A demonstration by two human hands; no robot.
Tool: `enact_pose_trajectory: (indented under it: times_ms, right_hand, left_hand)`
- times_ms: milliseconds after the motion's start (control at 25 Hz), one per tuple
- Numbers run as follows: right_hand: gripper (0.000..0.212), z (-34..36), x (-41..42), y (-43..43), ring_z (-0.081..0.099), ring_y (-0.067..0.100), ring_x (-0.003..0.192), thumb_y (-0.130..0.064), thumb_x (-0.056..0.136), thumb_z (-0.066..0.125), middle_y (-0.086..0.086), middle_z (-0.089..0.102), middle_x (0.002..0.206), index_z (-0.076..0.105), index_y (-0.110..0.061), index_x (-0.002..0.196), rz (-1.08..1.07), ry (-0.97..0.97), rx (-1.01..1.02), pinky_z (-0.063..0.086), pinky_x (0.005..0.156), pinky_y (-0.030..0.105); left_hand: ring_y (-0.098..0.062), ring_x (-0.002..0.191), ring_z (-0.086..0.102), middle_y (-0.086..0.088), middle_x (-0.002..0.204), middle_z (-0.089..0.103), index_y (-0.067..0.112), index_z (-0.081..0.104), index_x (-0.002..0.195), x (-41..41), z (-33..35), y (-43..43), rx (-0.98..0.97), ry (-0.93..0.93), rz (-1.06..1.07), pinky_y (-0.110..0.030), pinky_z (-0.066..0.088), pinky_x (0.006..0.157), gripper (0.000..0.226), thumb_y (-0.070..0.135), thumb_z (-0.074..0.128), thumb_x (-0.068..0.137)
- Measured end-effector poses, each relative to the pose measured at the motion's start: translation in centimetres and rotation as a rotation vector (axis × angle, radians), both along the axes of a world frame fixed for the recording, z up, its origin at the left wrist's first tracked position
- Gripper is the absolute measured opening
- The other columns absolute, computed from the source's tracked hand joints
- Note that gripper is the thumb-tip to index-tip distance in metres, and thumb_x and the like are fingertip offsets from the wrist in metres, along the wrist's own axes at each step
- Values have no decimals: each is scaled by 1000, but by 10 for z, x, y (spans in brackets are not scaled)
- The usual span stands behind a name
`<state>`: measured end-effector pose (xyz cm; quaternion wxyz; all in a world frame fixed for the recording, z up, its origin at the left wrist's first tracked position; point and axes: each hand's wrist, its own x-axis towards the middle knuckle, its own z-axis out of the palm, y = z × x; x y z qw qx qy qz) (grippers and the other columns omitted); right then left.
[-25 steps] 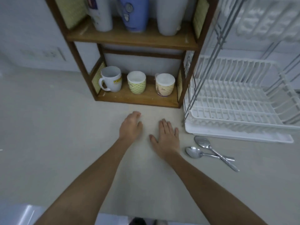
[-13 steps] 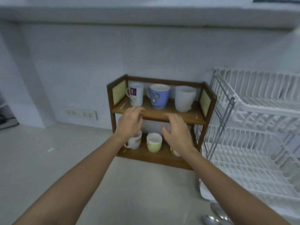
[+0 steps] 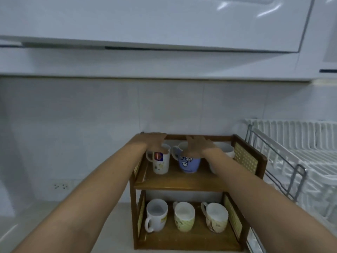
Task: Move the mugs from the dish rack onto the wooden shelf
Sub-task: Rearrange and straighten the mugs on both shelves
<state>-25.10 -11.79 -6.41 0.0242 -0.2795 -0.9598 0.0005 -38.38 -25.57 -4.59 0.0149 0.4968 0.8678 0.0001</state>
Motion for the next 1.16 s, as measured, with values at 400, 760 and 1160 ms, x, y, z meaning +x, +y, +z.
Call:
enact_pose_trajectory:
  times_ms: [400,760,1160]
  right_hand:
    - [54,7,-7,24,62,21,82,-55,62,72,4,67,94,62,-15,97,176,-30,-110,48,63,29]
    - [80,11,14,39,50,24,120,-61,72,62,2,50,138,41,-21,137,262,4,-299,43,99,40]
    - [78,12,62,74,52,25,115,-77,76,41,8,55,132,54,-19,127,-63,-145,-102,40,91,34]
  left_hand:
    - [-22,97,61,-8,114,65,10,60,120,-18,-18,12,17,35,17,-34,49,81,68,65,50,81]
    - [-23,105,58,-11,124,61,10,53,126,-8,-13,12,-10,71,66,-32,44,83,64,60,43,89]
    - [-27,107,57,-7,127,58,14,47,131,59,-37,72,169,-60,-134,-39,48,87,60,57,49,89]
